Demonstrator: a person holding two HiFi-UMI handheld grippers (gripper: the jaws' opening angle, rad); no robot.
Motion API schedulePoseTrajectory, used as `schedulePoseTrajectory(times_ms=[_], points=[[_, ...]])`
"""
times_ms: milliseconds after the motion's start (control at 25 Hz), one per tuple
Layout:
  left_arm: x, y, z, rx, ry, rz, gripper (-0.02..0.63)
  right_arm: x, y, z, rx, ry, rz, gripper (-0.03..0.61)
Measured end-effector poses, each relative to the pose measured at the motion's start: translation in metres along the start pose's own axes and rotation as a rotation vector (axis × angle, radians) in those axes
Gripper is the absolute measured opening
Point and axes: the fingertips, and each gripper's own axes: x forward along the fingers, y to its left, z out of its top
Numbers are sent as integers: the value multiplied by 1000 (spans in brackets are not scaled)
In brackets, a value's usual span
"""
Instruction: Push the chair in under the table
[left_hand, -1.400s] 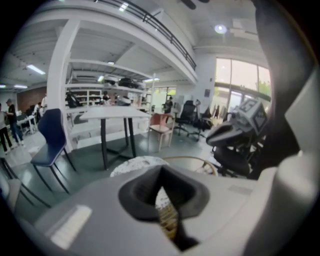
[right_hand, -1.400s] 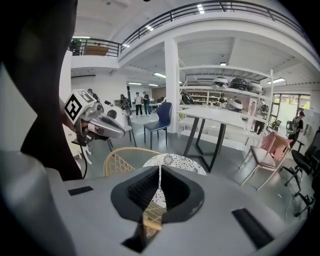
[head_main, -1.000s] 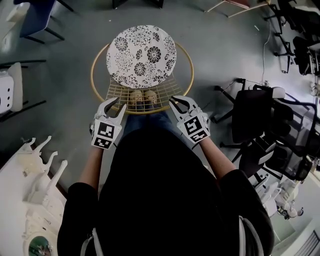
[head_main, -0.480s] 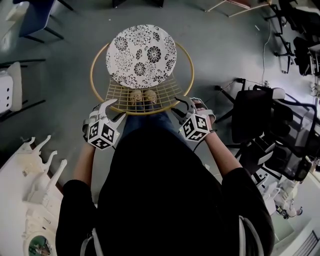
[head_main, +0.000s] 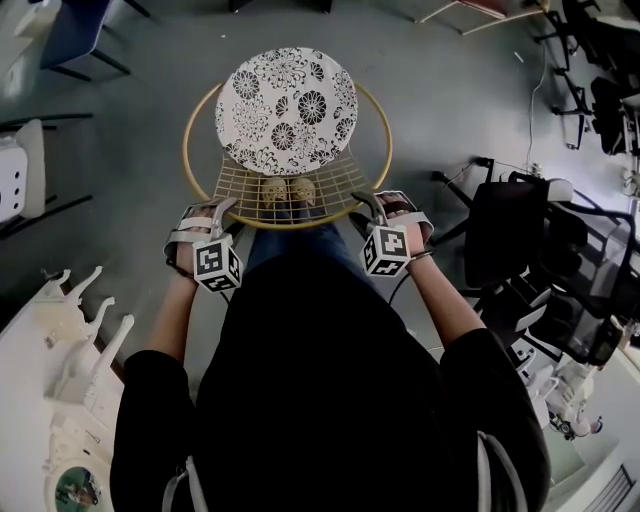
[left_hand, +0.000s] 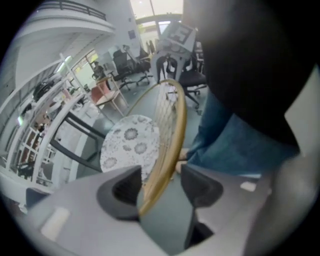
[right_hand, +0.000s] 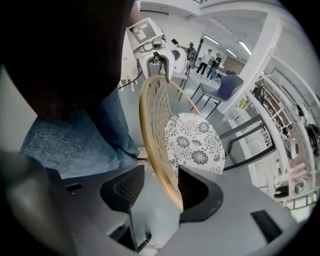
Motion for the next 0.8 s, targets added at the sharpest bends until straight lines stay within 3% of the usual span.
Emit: schedulePoseTrajectory(times_ms=[280, 360, 400, 560, 640, 800], points=[[14, 6, -12, 64, 54, 28, 200, 16, -4, -12, -73, 79, -14, 181], [15, 6, -13, 75, 59, 26, 178, 17, -8, -13, -72, 90, -31, 138], [16, 6, -13, 76, 59, 25, 171, 17, -10, -14, -71, 93, -35, 109], [18, 11, -18, 27, 63, 33, 167, 19, -12, -14, -71, 100, -47, 101], [18, 12, -21, 9, 68, 32, 131, 19, -11, -15, -70, 101, -44, 98], [18, 10, -20, 25, 72, 24, 117, 19, -10, -15, -67, 99, -18, 98]])
